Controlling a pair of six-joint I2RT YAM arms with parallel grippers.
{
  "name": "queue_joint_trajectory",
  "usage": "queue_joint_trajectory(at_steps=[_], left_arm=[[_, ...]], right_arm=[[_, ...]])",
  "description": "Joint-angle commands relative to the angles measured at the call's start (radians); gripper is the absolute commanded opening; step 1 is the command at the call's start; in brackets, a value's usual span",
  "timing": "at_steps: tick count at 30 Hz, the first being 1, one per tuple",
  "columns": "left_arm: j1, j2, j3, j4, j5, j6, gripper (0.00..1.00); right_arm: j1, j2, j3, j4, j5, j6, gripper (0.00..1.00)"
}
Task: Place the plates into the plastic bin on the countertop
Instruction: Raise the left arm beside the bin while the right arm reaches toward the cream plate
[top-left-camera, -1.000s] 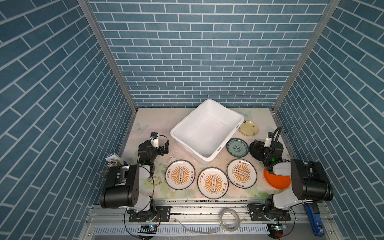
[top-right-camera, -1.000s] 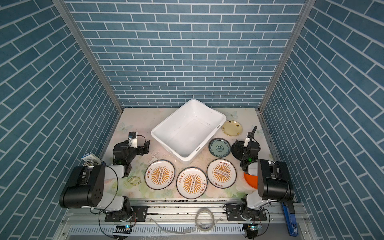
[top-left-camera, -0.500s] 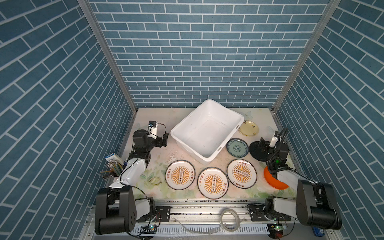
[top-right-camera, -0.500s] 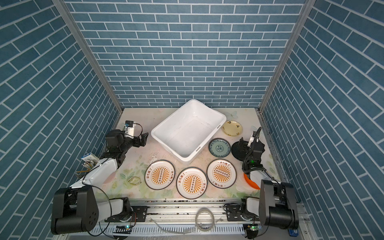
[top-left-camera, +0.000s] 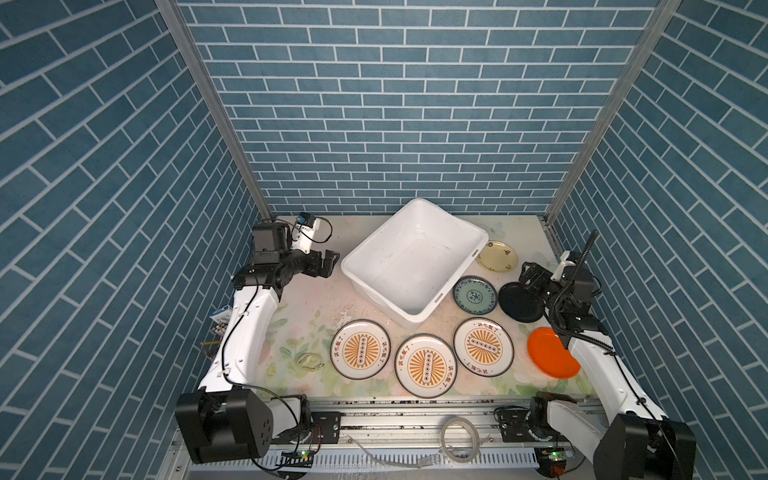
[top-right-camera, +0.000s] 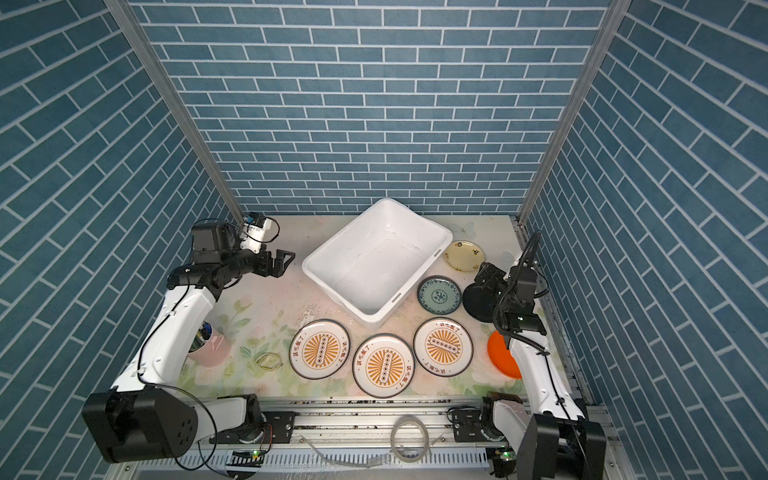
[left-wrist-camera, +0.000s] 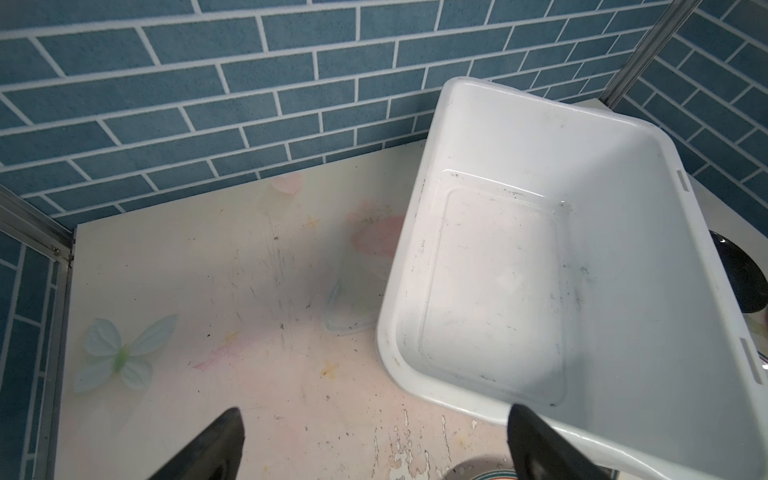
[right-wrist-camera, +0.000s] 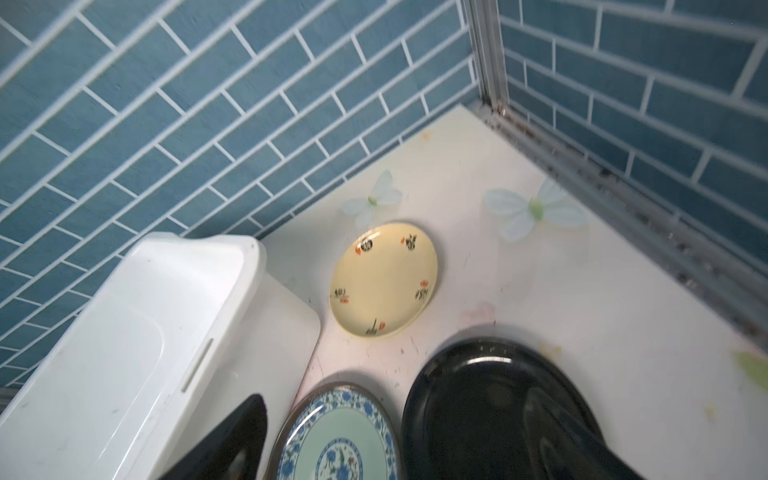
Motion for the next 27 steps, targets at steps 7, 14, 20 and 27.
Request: queue_joint_trajectory(at_steps=[7,14,20,27], left_arm=[[-0.034,0.109,0.198,-0.289,0.127,0.081,1.0],[-0.089,0.105,0.22,-0.381,0.149,0.161,1.0],[-0.095,0.073,0.176,-0.362,0.206,0.159,1.0],[-0.108,0.103,0.223,-0.375,0.216,0.132,1.0]], right_arm=[[-0.017,0.232,0.127,-0.05,-0.197,0.098,0.87],[-0.073,0.329,0.232,-0.068,-0.196,0.072,0.8],[-0.128,0.504,0.349,-0.087,-0.264,0.062,0.73],[-0.171,0.658,0.434,-0.104,-0.32,0.059,0.67]])
